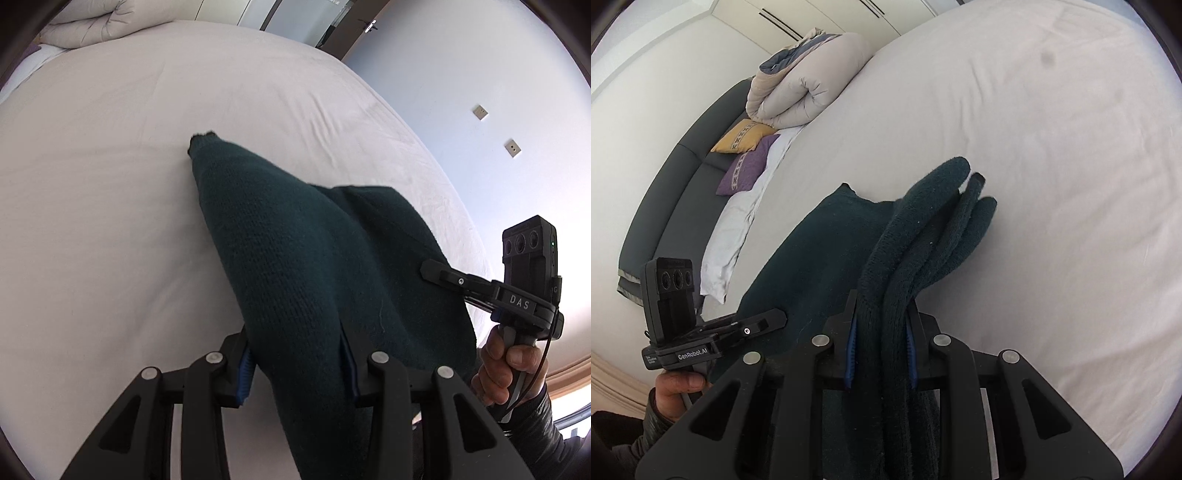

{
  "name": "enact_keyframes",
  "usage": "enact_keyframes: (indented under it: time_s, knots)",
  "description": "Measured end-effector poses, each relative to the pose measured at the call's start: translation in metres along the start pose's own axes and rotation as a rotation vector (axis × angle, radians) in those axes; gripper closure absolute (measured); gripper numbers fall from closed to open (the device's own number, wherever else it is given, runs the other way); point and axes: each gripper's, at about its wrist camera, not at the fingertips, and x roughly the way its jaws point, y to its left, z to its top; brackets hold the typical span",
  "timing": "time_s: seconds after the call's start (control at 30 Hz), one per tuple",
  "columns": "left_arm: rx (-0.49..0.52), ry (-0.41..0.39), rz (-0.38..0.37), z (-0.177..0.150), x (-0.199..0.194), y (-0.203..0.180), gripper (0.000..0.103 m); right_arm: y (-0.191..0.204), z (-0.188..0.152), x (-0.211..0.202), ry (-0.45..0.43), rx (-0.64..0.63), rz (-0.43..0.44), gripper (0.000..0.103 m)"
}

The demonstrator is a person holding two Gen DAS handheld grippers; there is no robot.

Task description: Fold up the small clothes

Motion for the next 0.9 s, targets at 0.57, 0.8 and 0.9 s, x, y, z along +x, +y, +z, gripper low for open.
enact_keyframes:
  time_s: [0.57, 0.8, 0.9]
  knots:
    - [-0.059, -0.205, 0.073, -0.018, -0.033, -0.002, 0.041, -0.068, -0.046, -0.041, -0.059, 0.183, -0.062, 0.062]
    - [-0.045, -0.194, 0.053, 0.012, 0.003, -0.017, 0.039, -0.022, -0.021, -0.070, -0.086, 0.091, 0.142, 0.062]
    - [-0.045, -0.166, 0.091, 0.016, 0.026, -0.020, 0.039, -0.009, -0.008, -0.038, -0.032, 0.098, 0.144, 0.062]
